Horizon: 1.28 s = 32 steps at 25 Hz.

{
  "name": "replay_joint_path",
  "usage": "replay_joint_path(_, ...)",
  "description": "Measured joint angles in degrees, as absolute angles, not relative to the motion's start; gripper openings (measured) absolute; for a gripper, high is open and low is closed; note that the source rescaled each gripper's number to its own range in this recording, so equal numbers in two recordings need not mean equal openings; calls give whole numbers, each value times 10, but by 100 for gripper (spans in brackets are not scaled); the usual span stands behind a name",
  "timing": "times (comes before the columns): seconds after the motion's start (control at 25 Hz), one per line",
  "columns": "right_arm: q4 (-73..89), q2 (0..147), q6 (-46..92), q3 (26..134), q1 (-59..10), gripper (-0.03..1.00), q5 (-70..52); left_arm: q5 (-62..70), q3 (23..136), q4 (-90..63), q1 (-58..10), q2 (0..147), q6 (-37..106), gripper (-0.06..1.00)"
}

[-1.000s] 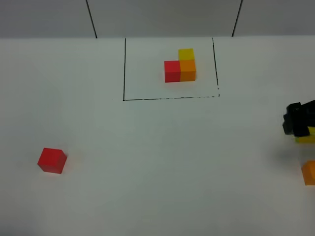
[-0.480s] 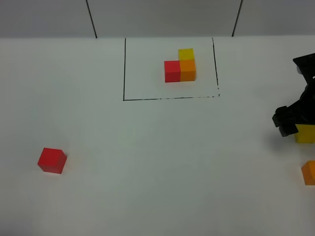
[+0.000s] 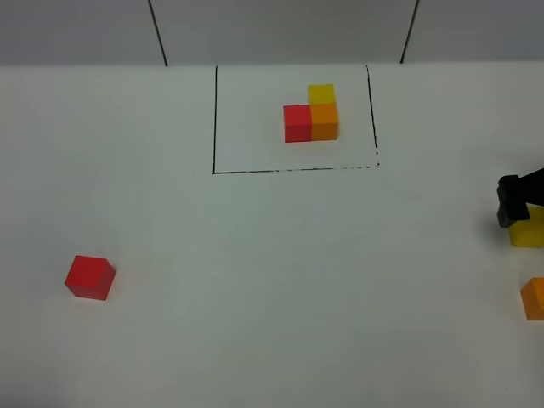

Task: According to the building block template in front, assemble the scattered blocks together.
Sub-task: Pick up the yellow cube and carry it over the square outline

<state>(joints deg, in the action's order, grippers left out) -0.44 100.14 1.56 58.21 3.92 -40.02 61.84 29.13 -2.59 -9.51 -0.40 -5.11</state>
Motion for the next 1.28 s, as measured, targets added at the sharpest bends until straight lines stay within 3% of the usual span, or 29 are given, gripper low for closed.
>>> replay_joint_path(0.4, -4, 1063, 22, 583, 39, 99, -359, 618, 291, -26, -95, -4, -51, 71)
replay_joint_path(0.56, -8, 1076, 21, 583, 39, 93, -360, 618, 291, -26, -95, -4, -51, 70)
replay_joint_path(0.64, -8, 1076, 21, 583, 39, 85, -363, 618, 291, -26, -95, -4, -50, 70)
replay_joint_path(0.72, -10, 1076, 20, 583, 39, 70, -367, 618, 291, -26, -95, -4, -50, 69)
replay_joint_path(0.8, -12, 1076, 20, 583, 39, 49, -367, 618, 291, -26, -95, -4, -50, 68)
replay_joint_path(0.92, -13, 1076, 19, 585, 39, 0, -369, 618, 291, -26, -95, -4, -50, 68)
replay_joint_path(1.12, -19, 1072, 49, 618, 11, 0, -412, 618, 291, -26, -95, -4, -50, 68)
replay_joint_path(1.28, -35, 1048, 133, 640, -97, 0, -447, 618, 291, -26, -95, -4, -50, 68)
